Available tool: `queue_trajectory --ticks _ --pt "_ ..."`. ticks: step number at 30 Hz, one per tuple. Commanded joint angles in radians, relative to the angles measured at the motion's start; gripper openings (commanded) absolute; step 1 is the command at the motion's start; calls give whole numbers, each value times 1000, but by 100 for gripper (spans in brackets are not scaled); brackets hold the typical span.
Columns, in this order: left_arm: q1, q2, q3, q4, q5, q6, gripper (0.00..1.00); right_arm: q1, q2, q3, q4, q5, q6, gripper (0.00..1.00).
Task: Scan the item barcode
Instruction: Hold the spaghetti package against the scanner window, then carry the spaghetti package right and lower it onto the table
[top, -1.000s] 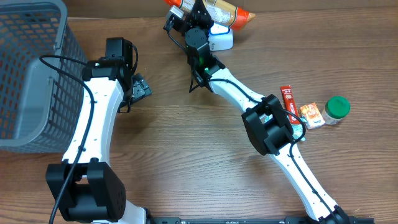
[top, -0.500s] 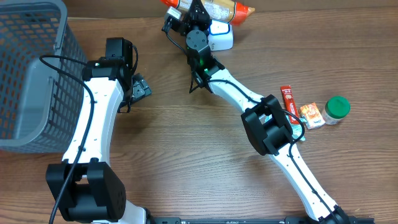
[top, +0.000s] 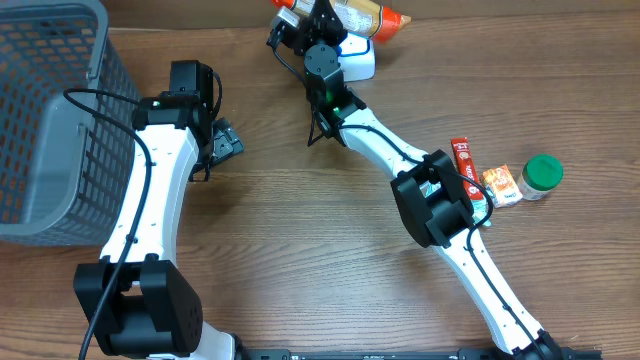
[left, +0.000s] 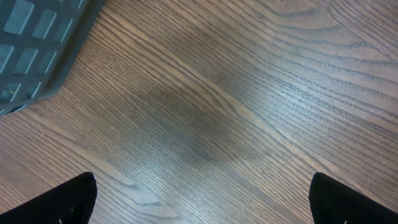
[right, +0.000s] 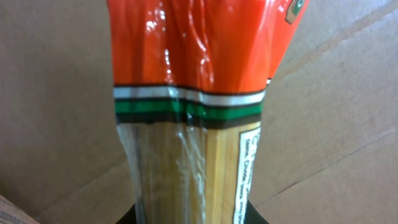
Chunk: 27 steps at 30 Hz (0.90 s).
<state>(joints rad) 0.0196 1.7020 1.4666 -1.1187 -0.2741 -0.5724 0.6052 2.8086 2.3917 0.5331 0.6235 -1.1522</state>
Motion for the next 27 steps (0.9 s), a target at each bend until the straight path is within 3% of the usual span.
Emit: queue_trajectory --ticks 1,5,10,17,22,27 --pt "-7 -19 14 1 -14 12 100 -11 -32 37 8 -17 13 4" --pt "-7 -19 14 0 -14 11 100 -11 -32 37 -35 -7 103 4" --pt "-7 -19 14 1 -14 11 100 -12 -33 48 14 138 294 3" --pt "-7 -19 14 1 -14 11 100 -14 -92 104 6 199 292 3" --pt "-7 -19 14 1 -14 11 100 -11 -189 159 -183 293 289 3" --pt "-7 -19 14 1 -14 11 100 -13 -307 172 -331 508 290 3"
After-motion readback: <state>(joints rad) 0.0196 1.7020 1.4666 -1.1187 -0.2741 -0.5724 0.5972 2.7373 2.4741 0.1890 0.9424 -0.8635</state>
